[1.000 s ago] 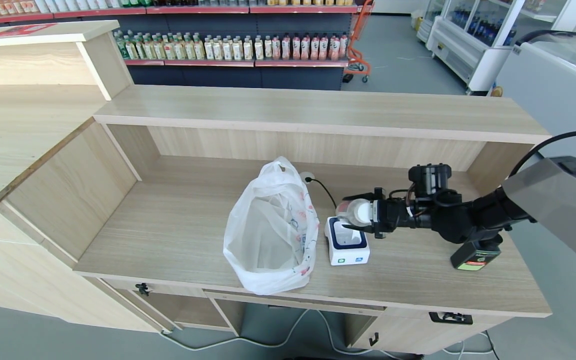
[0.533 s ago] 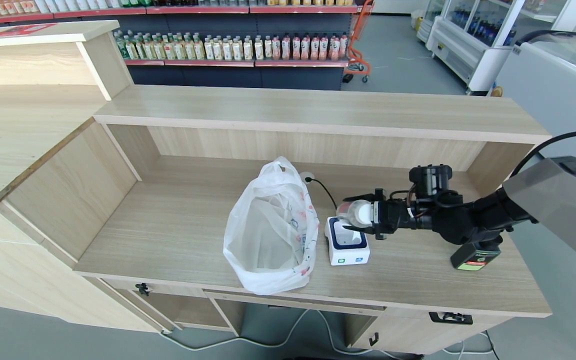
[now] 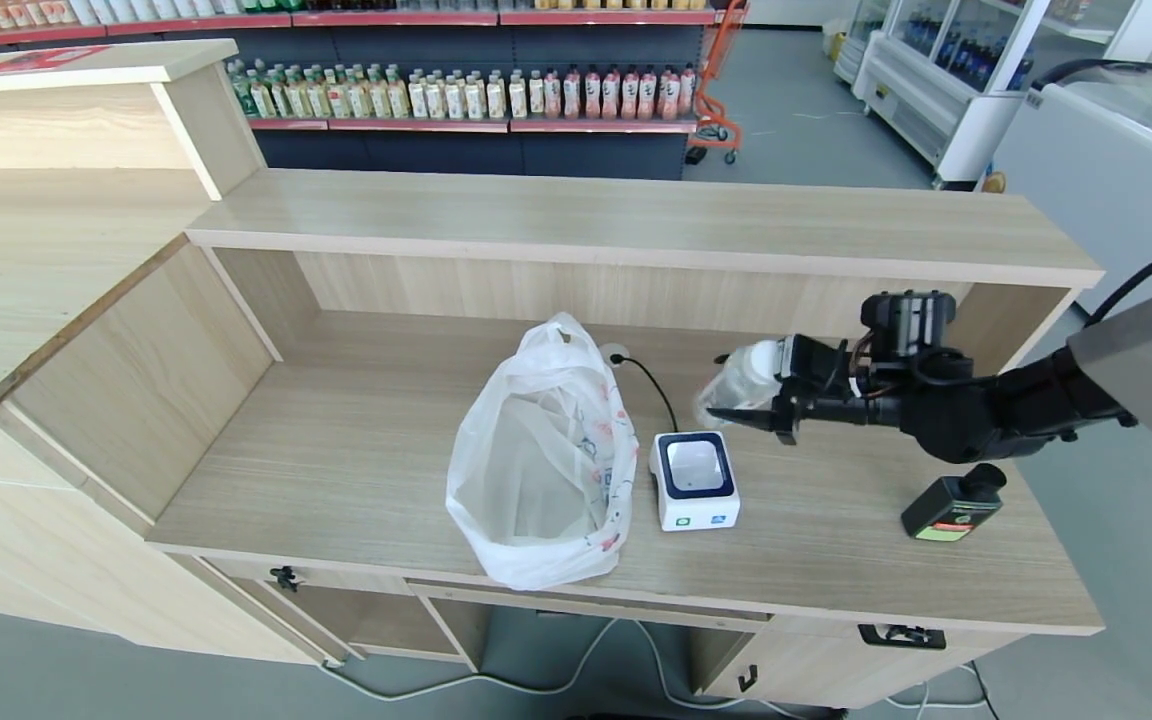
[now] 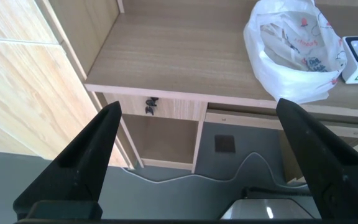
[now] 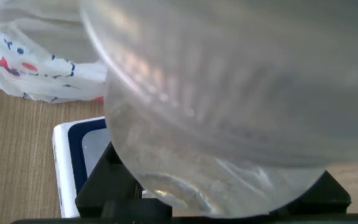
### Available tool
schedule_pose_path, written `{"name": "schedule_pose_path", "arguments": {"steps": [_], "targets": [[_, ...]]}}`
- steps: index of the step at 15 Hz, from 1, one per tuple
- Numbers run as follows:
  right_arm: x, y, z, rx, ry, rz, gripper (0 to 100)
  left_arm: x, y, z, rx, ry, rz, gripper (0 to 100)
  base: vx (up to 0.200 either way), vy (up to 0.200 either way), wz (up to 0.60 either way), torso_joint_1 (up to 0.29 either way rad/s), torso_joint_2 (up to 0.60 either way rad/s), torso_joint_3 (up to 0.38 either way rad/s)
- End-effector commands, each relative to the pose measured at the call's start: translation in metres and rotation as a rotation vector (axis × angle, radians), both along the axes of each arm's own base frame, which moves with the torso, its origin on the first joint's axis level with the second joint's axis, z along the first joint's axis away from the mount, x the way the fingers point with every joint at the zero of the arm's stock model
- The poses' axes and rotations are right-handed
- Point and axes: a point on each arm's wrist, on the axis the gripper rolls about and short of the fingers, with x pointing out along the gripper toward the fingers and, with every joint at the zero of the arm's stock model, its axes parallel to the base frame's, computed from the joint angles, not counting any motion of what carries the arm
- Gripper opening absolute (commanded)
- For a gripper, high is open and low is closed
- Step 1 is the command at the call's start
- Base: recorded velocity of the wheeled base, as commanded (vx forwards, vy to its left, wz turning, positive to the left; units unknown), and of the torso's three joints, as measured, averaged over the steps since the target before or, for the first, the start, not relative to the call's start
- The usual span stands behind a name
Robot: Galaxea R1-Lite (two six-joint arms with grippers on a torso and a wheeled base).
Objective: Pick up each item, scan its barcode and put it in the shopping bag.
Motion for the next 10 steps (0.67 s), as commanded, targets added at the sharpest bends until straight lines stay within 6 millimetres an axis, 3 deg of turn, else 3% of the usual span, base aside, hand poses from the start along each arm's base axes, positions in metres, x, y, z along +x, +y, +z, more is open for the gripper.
{"name": "schedule_pose_path", "arguments": {"steps": [1, 3, 5, 8, 10], "targets": [[-0.020, -0.017, 0.067, 0.136, -0.062, -0.068, 0, 0.000, 0.000, 0.000, -0.001, 0.000, 0.000, 100, 0.000, 0.000, 0.00, 0.000, 0.00, 0.000], [-0.036, -0.025, 0.101, 0.346, 0.011, -0.245, 0, 0.000, 0.000, 0.000, 0.000, 0.001, 0.000, 100, 0.000, 0.000, 0.00, 0.000, 0.00, 0.000], [-0.053, -0.026, 0.116, 0.565, 0.160, -0.427, 0, 0.000, 0.000, 0.000, 0.000, 0.001, 0.000, 100, 0.000, 0.200, 0.00, 0.005, 0.00, 0.002], [-0.056, -0.018, 0.092, 0.678, 0.350, -0.655, 0, 0.000, 0.000, 0.000, 0.002, -0.002, 0.000, 100, 0.000, 0.200, 0.00, 0.003, 0.00, 0.005], [-0.058, -0.004, 0.083, 0.745, 0.468, -0.660, 0, 0.000, 0.000, 0.000, 0.002, -0.002, 0.000, 100, 0.000, 0.100, 0.00, 0.006, 0.00, -0.001]]}}
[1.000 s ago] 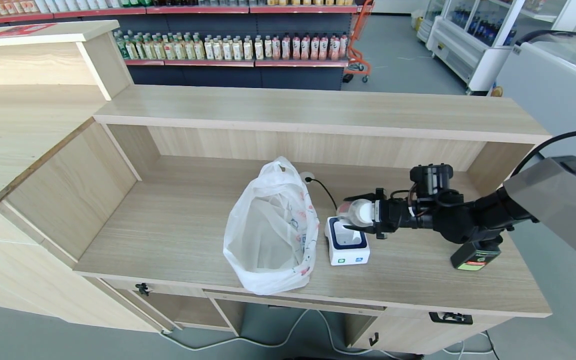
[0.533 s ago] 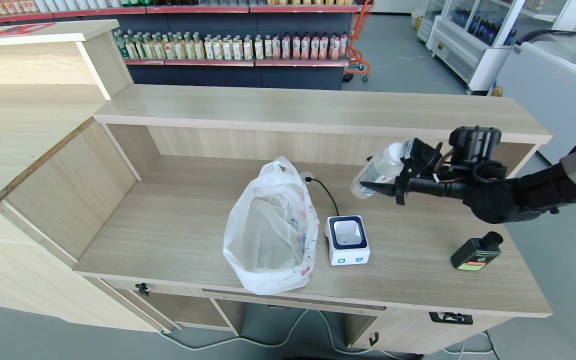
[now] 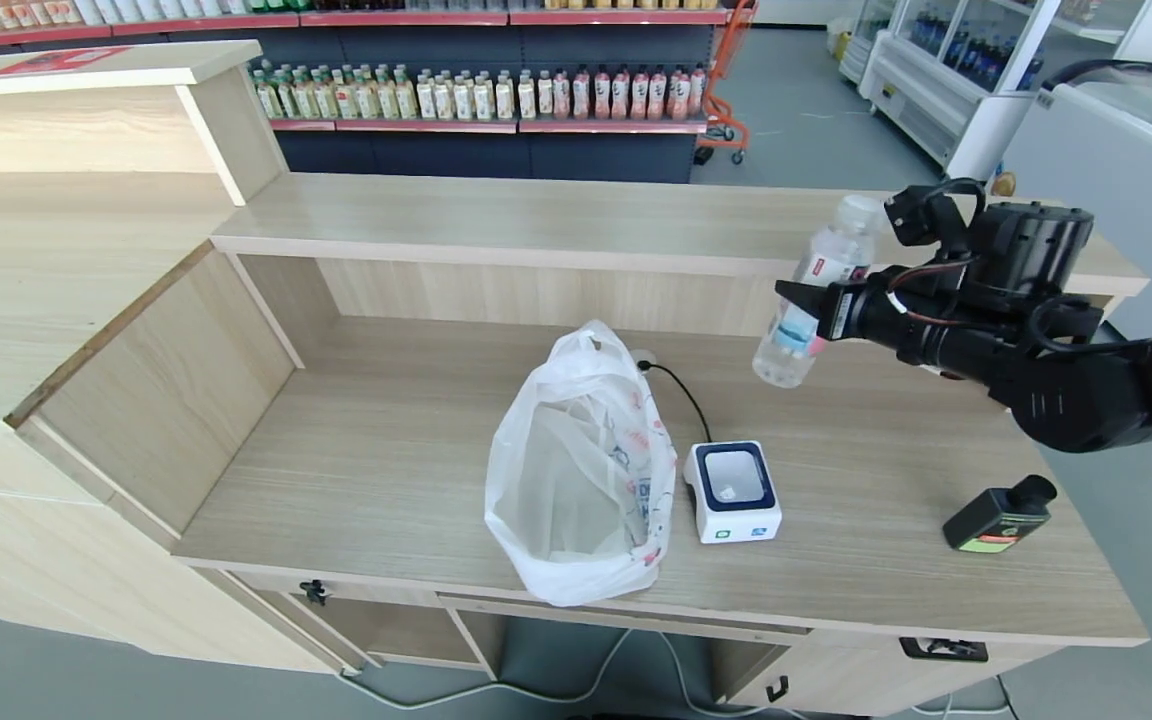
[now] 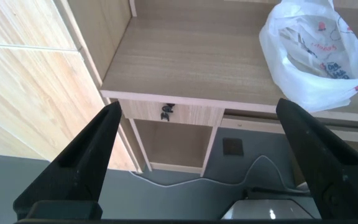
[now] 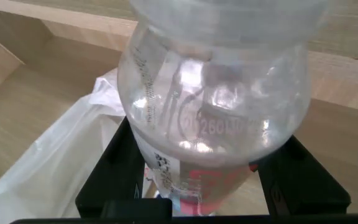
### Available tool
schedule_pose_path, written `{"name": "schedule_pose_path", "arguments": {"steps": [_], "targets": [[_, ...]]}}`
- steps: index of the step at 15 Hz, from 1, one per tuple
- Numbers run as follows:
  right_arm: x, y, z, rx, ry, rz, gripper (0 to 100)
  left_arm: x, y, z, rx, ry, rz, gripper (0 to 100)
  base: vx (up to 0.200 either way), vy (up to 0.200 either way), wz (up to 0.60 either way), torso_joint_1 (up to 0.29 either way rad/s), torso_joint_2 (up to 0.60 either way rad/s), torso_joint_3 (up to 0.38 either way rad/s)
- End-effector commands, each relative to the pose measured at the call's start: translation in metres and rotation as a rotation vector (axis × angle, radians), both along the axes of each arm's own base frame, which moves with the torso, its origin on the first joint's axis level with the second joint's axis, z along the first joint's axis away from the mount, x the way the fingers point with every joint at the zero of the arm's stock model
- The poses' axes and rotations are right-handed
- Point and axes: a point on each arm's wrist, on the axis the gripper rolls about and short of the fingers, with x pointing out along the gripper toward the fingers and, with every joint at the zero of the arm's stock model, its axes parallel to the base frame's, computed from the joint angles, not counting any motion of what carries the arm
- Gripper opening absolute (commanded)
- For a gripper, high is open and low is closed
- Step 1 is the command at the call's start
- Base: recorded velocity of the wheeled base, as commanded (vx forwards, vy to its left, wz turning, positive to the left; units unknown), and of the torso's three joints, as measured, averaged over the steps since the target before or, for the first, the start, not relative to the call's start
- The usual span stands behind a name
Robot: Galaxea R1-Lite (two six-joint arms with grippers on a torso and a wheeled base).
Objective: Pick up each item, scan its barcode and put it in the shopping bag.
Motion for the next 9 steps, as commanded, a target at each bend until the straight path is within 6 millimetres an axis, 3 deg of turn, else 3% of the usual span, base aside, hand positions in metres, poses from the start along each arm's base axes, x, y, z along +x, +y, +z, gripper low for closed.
{"name": "schedule_pose_path", "arguments": {"steps": [1, 9], "targets": [[-0.006, 0.024, -0.009, 0.036, 0.077, 0.060, 0, 0.000, 0.000, 0.000, 0.000, -0.002, 0.000, 100, 0.000, 0.000, 0.00, 0.000, 0.00, 0.000], [0.014, 0.128, -0.082, -0.041, 0.162, 0.283, 0, 0.000, 0.000, 0.000, 0.002, -0.002, 0.000, 100, 0.000, 0.000, 0.00, 0.000, 0.00, 0.000]]}}
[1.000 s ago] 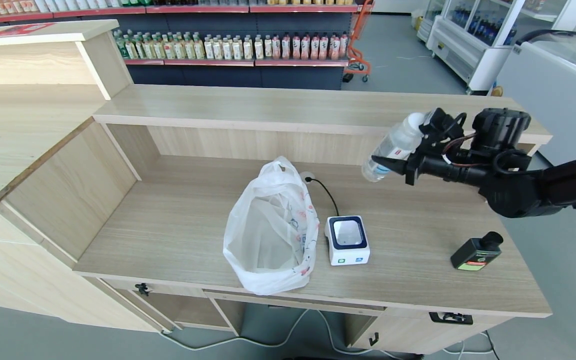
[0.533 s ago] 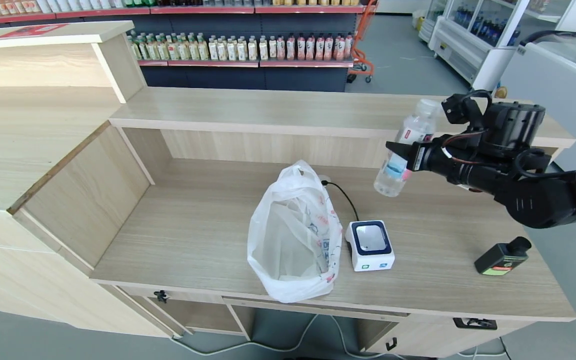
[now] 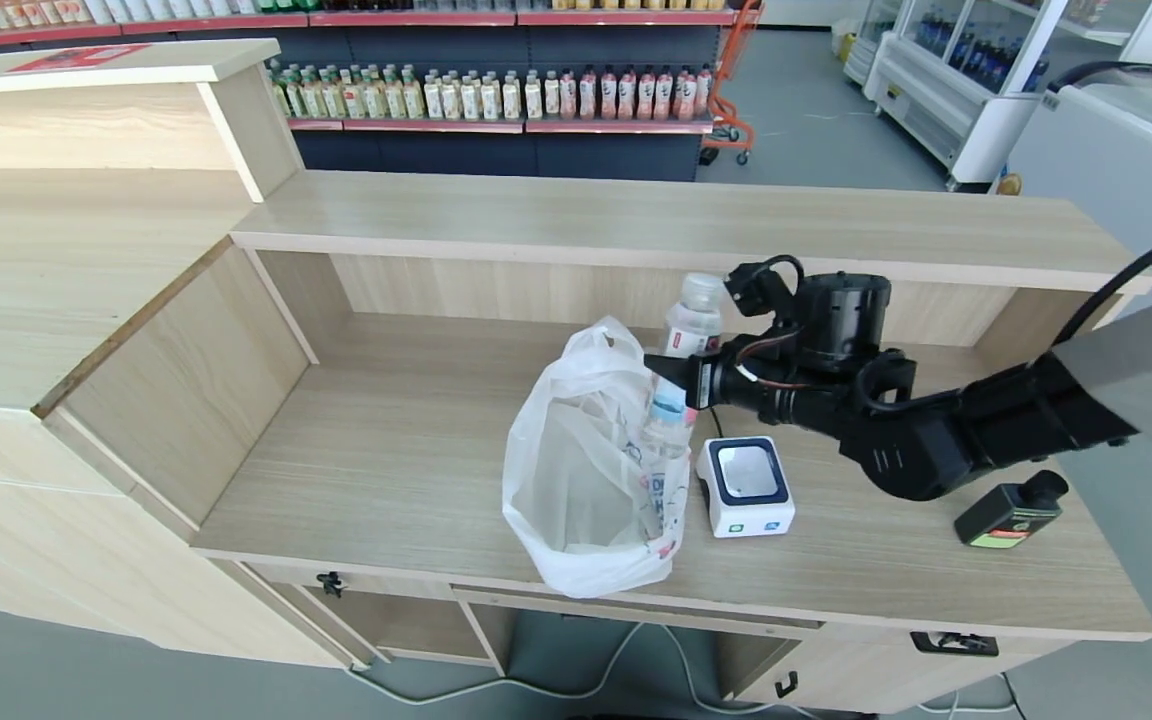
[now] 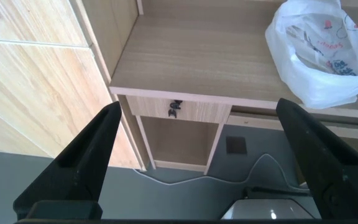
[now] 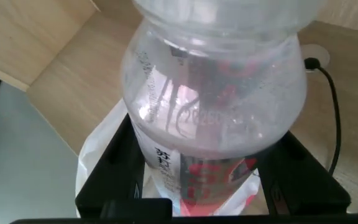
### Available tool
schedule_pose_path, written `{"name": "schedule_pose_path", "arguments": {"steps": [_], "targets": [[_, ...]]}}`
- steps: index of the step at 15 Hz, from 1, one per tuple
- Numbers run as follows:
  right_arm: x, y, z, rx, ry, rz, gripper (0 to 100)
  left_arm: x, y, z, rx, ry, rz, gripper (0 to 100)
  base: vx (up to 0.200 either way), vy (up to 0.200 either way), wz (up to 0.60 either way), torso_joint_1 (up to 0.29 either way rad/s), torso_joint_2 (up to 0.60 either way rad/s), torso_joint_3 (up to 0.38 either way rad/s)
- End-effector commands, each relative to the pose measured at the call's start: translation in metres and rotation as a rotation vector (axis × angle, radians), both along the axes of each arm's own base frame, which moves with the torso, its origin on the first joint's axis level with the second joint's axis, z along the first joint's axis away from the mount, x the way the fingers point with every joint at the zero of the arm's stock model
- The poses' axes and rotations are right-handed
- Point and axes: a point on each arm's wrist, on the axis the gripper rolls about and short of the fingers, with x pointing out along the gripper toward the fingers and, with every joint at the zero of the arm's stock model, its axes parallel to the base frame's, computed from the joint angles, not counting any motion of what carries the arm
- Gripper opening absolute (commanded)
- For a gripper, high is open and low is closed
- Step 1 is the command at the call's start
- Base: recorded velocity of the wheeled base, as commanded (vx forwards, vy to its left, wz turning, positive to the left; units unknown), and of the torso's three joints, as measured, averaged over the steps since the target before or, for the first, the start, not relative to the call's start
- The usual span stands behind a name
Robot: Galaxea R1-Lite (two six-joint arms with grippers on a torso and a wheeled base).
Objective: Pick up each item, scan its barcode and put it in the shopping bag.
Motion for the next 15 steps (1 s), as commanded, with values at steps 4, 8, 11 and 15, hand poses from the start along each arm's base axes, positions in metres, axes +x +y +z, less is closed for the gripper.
{"name": "schedule_pose_path", "arguments": {"steps": [4, 8, 11, 15], "targets": [[0.015, 0.047, -0.071, -0.108, -0.017, 0.092, 0, 0.000, 0.000, 0.000, 0.002, -0.002, 0.000, 100, 0.000, 0.000, 0.00, 0.000, 0.00, 0.000], [0.022, 0.054, -0.107, -0.195, -0.129, 0.114, 0, 0.000, 0.000, 0.000, 0.002, -0.001, 0.000, 100, 0.000, 0.000, 0.00, 0.000, 0.00, 0.000], [0.021, 0.059, -0.121, -0.212, -0.156, 0.126, 0, 0.000, 0.000, 0.000, 0.002, -0.001, 0.000, 100, 0.000, 0.000, 0.00, 0.000, 0.00, 0.000], [0.012, 0.078, -0.137, -0.212, -0.184, 0.165, 0, 0.000, 0.000, 0.000, 0.003, -0.002, -0.001, 100, 0.000, 0.000, 0.00, 0.000, 0.00, 0.000]]}}
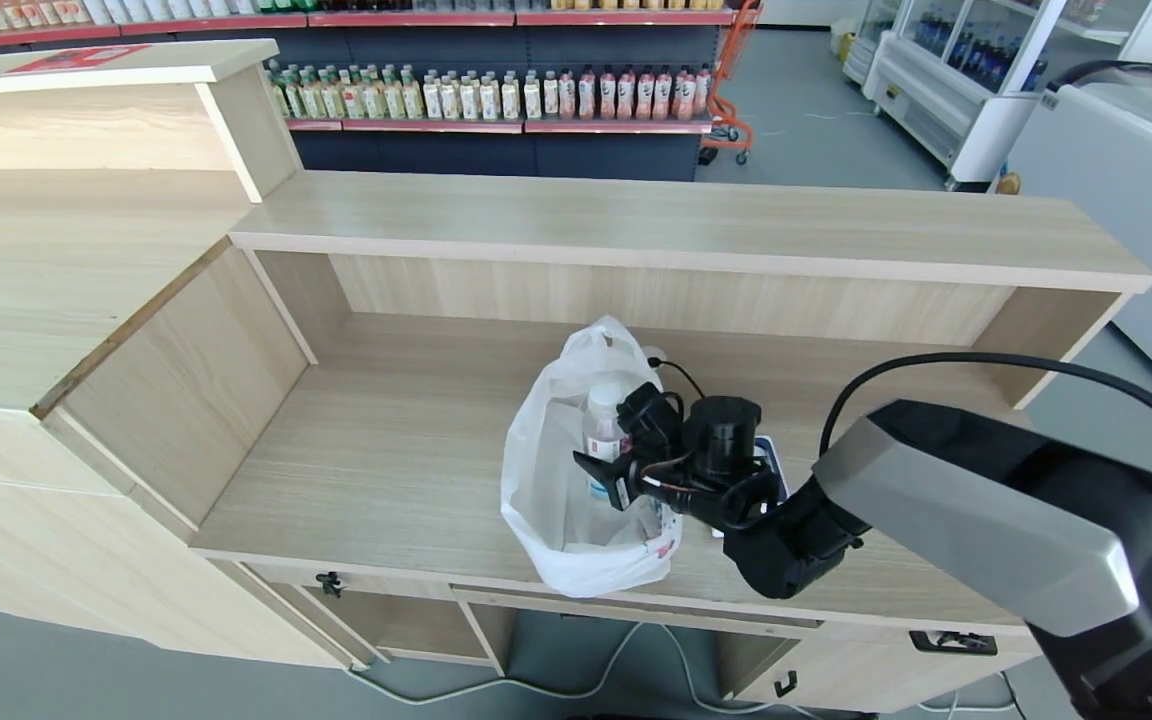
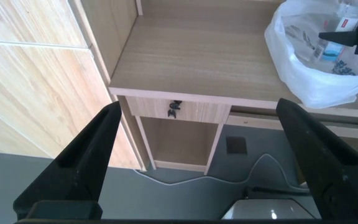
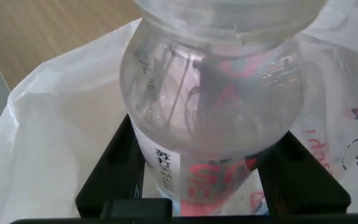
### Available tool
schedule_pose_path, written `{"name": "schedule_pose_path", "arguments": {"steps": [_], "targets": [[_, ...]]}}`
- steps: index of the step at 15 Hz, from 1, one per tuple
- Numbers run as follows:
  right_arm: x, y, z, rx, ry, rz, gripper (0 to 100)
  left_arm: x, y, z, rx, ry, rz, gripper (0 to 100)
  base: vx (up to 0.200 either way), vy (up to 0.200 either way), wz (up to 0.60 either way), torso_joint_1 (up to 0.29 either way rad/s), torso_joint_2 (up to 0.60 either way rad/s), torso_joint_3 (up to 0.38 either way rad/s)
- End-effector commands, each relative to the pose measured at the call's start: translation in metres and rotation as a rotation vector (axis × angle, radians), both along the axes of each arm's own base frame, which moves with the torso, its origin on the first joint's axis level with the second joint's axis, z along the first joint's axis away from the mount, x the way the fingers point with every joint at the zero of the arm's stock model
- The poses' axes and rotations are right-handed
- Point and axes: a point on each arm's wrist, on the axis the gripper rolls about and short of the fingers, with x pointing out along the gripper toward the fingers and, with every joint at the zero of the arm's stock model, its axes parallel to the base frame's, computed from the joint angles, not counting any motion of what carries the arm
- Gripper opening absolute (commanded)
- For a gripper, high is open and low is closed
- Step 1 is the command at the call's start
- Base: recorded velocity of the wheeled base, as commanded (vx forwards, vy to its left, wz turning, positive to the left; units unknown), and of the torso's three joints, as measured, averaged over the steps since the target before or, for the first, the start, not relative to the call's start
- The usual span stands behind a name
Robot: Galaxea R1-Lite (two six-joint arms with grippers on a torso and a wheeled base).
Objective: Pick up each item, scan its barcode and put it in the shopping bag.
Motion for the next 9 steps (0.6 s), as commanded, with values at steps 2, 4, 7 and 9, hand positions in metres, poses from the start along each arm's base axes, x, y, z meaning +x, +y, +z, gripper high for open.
{"name": "schedule_pose_path", "arguments": {"steps": [2, 4, 7, 9], "targets": [[-0.007, 0.013, -0.015, -0.012, 0.010, 0.031, 0, 0.000, 0.000, 0.000, 0.001, -0.002, 0.001, 100, 0.000, 0.000, 0.00, 0.000, 0.00, 0.000], [-0.007, 0.013, -0.019, -0.024, 0.001, 0.033, 0, 0.000, 0.000, 0.000, -0.001, 0.000, 0.001, 100, 0.000, 0.000, 0.00, 0.000, 0.00, 0.000], [-0.010, 0.007, -0.025, -0.038, 0.007, 0.026, 0, 0.000, 0.000, 0.000, -0.001, 0.000, 0.000, 100, 0.000, 0.000, 0.00, 0.000, 0.00, 0.000], [-0.012, 0.005, -0.024, -0.034, 0.001, 0.026, 100, 0.000, 0.000, 0.000, -0.001, 0.000, 0.001, 100, 0.000, 0.000, 0.00, 0.000, 0.00, 0.000]]}}
